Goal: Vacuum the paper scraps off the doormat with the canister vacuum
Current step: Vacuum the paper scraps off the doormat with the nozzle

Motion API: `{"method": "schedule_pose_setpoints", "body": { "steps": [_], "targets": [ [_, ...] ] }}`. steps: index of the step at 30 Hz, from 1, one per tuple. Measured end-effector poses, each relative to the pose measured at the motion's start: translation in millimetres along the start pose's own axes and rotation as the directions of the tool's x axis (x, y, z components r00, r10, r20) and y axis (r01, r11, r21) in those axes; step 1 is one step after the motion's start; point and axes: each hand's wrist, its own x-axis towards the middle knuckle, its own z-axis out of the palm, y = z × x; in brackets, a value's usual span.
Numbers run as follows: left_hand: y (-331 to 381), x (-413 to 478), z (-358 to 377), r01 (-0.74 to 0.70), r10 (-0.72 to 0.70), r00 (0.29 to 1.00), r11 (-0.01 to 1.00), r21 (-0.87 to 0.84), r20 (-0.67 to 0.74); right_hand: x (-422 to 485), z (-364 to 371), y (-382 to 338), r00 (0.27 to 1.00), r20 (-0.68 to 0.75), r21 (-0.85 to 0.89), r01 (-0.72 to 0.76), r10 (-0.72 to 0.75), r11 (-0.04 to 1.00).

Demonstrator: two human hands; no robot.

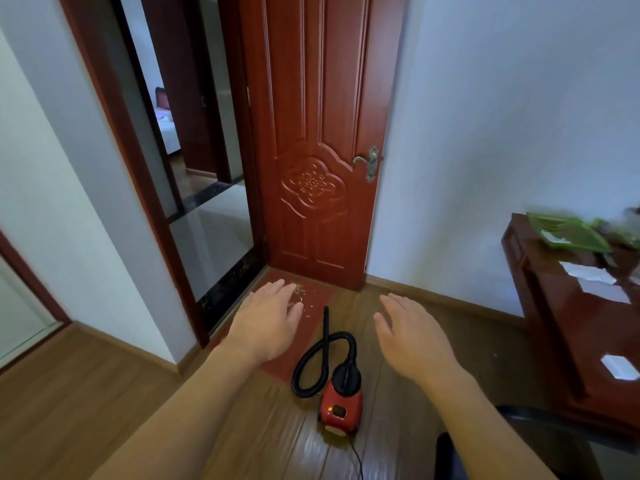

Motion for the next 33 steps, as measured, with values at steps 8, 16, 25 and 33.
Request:
{"method": "schedule_pose_setpoints", "body": {
  "steps": [8, 16, 25, 33],
  "targets": [
    [-53, 81, 15, -0.023, 0.025, 1.0, 0.998, -0.059, 0.02, 77, 35, -22, 0.997, 0.055, -0.046, -0.052, 0.054, 0.998],
    [-106, 183, 23, -0.095, 0.098, 0.993, 0.994, -0.049, 0.067, 162, 65, -49, 0.99, 0.054, -0.031, -0.13, 0.131, 0.991],
    [-102, 270, 51, -0.167, 0.176, 0.963, 0.984, -0.061, 0.203, 217, 82, -31, 0.961, 0.063, -0.03, -0.268, 0.269, 0.963],
    [-80, 338, 107, -0.12, 0.121, 0.952, 0.993, -0.021, 0.282, 280, 112, 31, 0.953, 0.16, -0.031, -0.255, 0.257, 0.966]
  ]
}}
